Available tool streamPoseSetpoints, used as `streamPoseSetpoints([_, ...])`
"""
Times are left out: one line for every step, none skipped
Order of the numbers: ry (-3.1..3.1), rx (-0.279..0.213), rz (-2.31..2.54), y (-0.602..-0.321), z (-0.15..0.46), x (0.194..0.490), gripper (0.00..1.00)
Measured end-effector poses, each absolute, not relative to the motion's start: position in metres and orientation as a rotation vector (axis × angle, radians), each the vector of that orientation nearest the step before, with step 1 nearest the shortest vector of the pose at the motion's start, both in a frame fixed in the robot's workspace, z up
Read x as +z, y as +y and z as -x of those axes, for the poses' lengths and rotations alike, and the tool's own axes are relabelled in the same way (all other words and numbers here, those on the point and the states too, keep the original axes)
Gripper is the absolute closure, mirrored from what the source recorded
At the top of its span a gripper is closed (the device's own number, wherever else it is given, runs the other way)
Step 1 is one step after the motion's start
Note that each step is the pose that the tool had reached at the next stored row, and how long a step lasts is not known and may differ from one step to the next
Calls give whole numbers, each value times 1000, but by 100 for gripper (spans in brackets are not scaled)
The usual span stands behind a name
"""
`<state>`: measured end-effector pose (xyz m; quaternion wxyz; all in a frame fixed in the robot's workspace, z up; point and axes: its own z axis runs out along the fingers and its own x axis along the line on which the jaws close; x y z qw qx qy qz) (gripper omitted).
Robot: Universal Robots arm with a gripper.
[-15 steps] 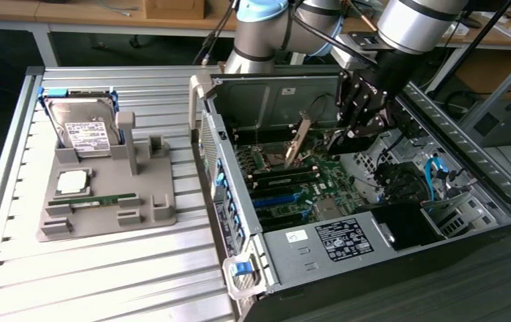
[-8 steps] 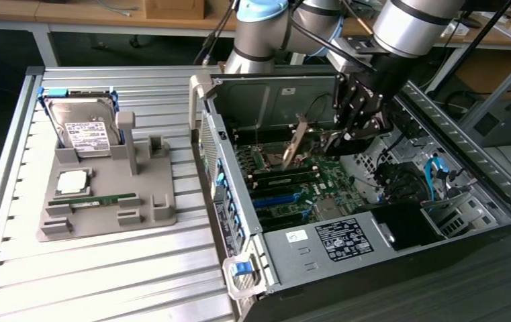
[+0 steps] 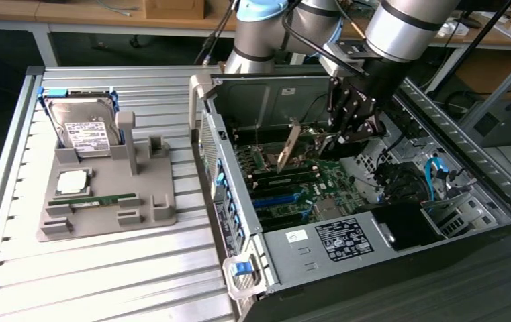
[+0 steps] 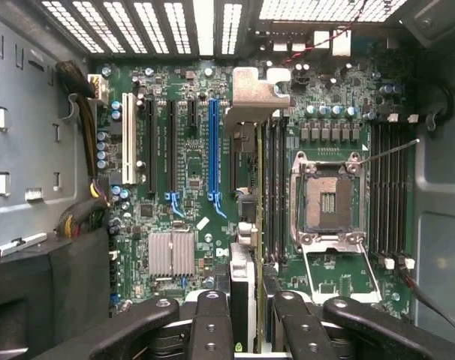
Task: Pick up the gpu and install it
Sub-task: 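Insert the gpu into the slot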
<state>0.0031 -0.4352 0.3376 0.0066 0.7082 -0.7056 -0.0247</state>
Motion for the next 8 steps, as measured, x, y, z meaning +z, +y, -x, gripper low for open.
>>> streamPoseSetpoints([-2207, -77, -2216, -435, -1, 337, 73])
streamPoseSetpoints([-2207, -77, -2215, -435, 0, 337, 73])
streamPoseSetpoints([-2207, -77, -2215, -435, 1, 336, 73])
streamPoseSetpoints([-2207, -77, -2215, -435, 1, 336, 73])
streamPoseSetpoints([-2207, -77, -2215, -435, 2, 336, 73])
streamPoseSetpoints([-2207, -77, -2216, -435, 3, 335, 73])
streamPoseSetpoints([-2207, -77, -2215, -435, 5, 335, 73])
streamPoseSetpoints([-2207, -77, -2215, -435, 7, 335, 73])
